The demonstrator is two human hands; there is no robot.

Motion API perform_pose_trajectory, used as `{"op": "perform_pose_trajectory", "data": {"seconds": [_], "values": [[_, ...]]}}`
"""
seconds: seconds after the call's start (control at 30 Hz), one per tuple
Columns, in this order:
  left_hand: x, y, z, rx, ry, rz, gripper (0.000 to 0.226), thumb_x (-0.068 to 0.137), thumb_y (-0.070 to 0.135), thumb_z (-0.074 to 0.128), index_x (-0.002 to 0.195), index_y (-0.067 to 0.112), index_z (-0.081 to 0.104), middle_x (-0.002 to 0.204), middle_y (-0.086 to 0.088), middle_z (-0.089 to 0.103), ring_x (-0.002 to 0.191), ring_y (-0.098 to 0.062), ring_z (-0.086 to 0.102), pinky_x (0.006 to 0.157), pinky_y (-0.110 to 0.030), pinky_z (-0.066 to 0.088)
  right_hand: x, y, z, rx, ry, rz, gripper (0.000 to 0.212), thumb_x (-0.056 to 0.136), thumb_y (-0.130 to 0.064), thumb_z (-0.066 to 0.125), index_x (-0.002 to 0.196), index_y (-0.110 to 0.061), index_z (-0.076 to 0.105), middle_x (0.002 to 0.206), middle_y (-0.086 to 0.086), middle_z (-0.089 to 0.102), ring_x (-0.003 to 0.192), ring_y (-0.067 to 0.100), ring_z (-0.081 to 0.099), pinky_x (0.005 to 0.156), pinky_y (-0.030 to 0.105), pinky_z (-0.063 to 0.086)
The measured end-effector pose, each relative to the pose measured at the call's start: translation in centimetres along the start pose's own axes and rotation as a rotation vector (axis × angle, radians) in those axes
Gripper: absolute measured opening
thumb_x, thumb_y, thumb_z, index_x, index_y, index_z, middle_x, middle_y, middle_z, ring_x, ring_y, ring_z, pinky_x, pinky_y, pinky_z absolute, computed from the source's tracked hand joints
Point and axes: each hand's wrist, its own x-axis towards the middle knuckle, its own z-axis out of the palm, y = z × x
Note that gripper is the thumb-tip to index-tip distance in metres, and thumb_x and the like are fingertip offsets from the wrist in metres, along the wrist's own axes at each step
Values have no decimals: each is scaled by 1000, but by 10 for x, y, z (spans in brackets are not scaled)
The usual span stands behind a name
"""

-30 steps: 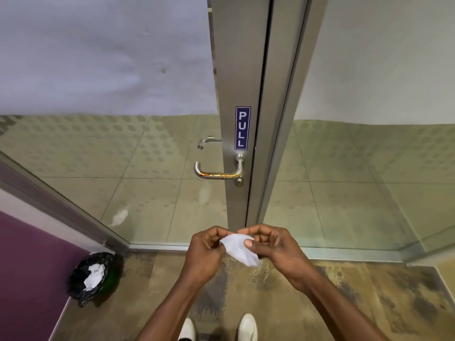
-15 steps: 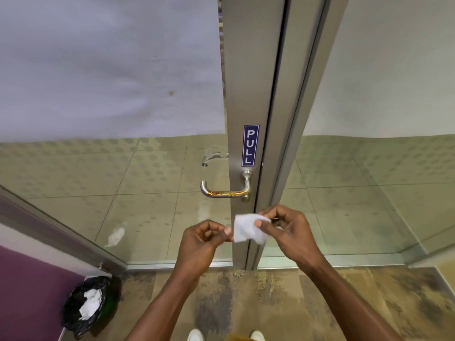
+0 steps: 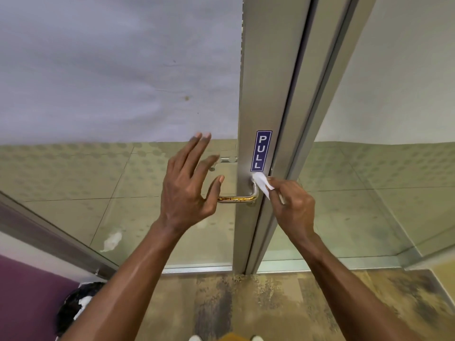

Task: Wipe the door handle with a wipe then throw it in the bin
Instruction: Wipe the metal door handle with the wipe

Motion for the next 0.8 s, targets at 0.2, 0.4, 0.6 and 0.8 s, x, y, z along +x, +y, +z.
{"op": "perform_pose_trajectory", "data": {"seconds": [0.2, 0.4, 0.6, 0.8], "values": [[28, -32, 10, 289, 23, -121, 94, 107, 52, 63, 175, -3, 29, 181, -38, 12, 174, -38, -12, 142, -65, 5, -15, 9, 13, -77, -235, -227, 30, 91, -1, 81, 121, -3, 78, 121, 11, 80, 106, 28, 75, 81, 41, 66], [26, -73, 16, 399, 4, -198, 108, 110, 66, 56, 177, -2, 6, 179, -40, 1, 169, -26, -35, 139, -72, 8, -21, 25, 18, -66, -394, -302, 47, 91, 4, 79, 136, -3, 71, 142, 12, 71, 126, 32, 65, 85, 42, 66], [25, -91, 19, 417, -32, -162, 112, 107, 73, 56, 177, 0, 9, 178, -40, 3, 169, -26, -37, 136, -75, 9, 4, 36, 15, -71, -487, -356, 70, 74, 17, 81, 139, -6, 69, 141, 9, 71, 123, 25, 54, 72, 44, 67], [24, -104, 23, 406, -38, -120, 124, 105, 76, 56, 175, 9, -22, 180, -41, -1, 167, -24, -42, 138, -51, -24, 21, 39, 12, -130, -589, -464, 67, 79, 8, 84, 141, -11, 69, 142, 8, 71, 118, 32, 65, 67, 50, 66]]}}
